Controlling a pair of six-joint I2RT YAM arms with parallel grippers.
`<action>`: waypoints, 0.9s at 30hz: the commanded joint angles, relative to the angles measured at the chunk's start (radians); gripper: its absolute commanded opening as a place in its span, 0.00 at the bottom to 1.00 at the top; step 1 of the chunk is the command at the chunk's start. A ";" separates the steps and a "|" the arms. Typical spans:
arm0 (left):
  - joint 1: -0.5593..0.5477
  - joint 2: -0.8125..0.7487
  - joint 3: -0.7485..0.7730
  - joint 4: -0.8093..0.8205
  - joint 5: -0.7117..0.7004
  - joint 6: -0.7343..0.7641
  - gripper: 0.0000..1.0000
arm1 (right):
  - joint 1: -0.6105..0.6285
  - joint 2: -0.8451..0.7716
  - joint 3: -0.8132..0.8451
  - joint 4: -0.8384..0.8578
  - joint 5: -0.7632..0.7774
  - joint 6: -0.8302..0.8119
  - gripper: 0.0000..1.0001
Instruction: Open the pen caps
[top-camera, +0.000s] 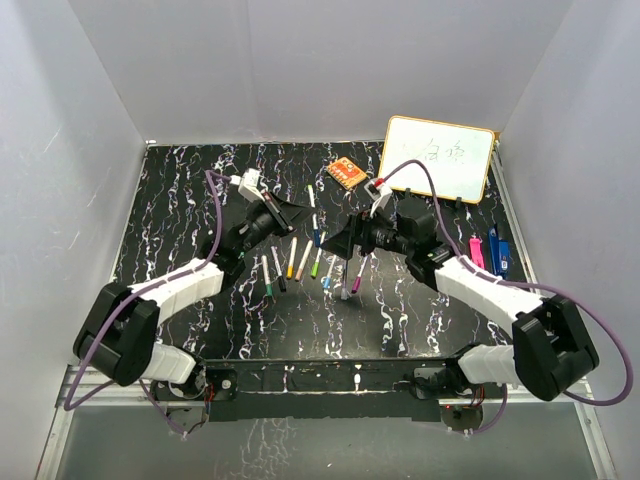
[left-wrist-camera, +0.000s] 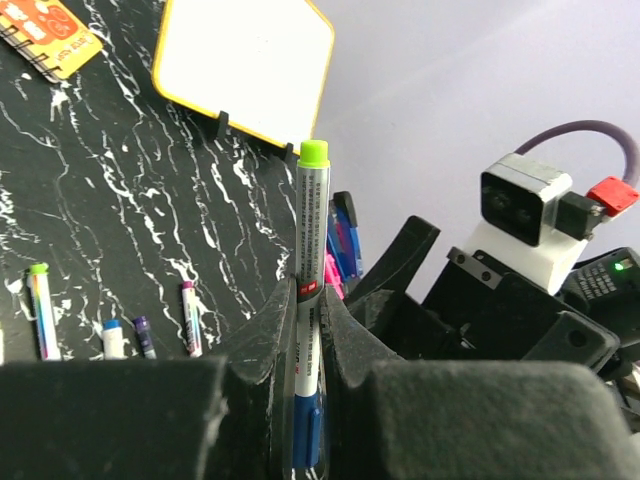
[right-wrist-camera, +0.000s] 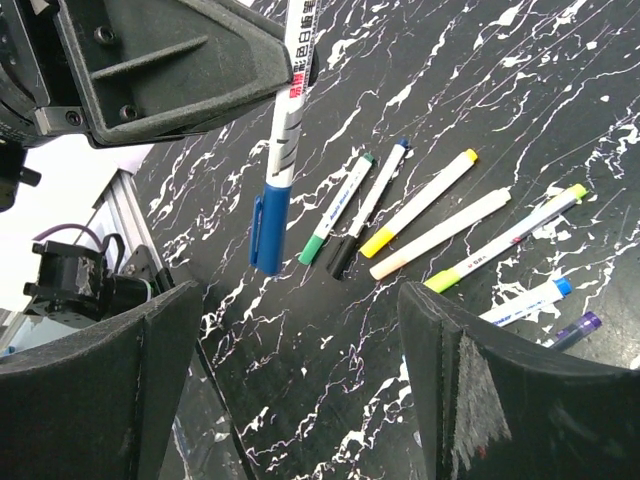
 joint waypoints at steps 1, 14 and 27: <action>-0.007 0.019 -0.003 0.137 0.047 -0.070 0.00 | 0.016 0.025 0.015 0.111 -0.018 0.018 0.76; -0.029 0.079 -0.008 0.237 0.072 -0.118 0.00 | 0.042 0.113 0.050 0.207 -0.037 0.066 0.61; -0.030 0.096 -0.041 0.277 0.074 -0.123 0.00 | 0.042 0.135 0.070 0.228 -0.037 0.078 0.28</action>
